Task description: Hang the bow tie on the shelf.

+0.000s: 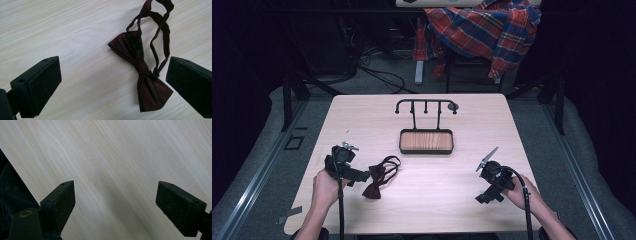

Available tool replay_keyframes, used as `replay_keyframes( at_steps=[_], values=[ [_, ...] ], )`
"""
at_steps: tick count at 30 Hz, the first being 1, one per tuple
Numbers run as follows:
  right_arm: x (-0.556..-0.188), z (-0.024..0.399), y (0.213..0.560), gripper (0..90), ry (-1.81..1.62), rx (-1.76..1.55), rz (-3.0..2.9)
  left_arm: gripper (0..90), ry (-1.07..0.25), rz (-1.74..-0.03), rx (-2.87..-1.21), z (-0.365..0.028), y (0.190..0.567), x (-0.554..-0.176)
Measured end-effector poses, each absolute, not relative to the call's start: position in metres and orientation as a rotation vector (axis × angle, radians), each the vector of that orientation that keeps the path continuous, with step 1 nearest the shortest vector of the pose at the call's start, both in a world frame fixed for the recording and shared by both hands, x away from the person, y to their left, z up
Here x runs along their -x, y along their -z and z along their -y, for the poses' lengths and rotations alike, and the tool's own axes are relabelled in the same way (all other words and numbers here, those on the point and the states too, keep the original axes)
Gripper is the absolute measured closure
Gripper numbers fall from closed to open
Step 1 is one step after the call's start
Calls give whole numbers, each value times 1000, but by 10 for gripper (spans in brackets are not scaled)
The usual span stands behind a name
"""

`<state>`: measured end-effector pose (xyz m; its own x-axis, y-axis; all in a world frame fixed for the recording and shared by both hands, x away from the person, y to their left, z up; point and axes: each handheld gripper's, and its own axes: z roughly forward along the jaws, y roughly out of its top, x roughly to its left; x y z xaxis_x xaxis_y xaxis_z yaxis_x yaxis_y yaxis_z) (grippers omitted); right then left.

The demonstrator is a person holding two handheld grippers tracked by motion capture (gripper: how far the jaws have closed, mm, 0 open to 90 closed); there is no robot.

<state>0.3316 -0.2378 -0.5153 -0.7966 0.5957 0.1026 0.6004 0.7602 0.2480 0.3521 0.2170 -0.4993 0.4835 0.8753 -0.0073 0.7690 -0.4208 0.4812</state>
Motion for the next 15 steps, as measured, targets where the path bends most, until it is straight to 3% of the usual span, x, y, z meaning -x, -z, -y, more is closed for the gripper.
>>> replay_keyframes(
  at_steps=[15],
  values=[
    [-331,234,516,159,424,967,2932,0,-353,-1363,-2318,-222,504,-357]
  ],
)
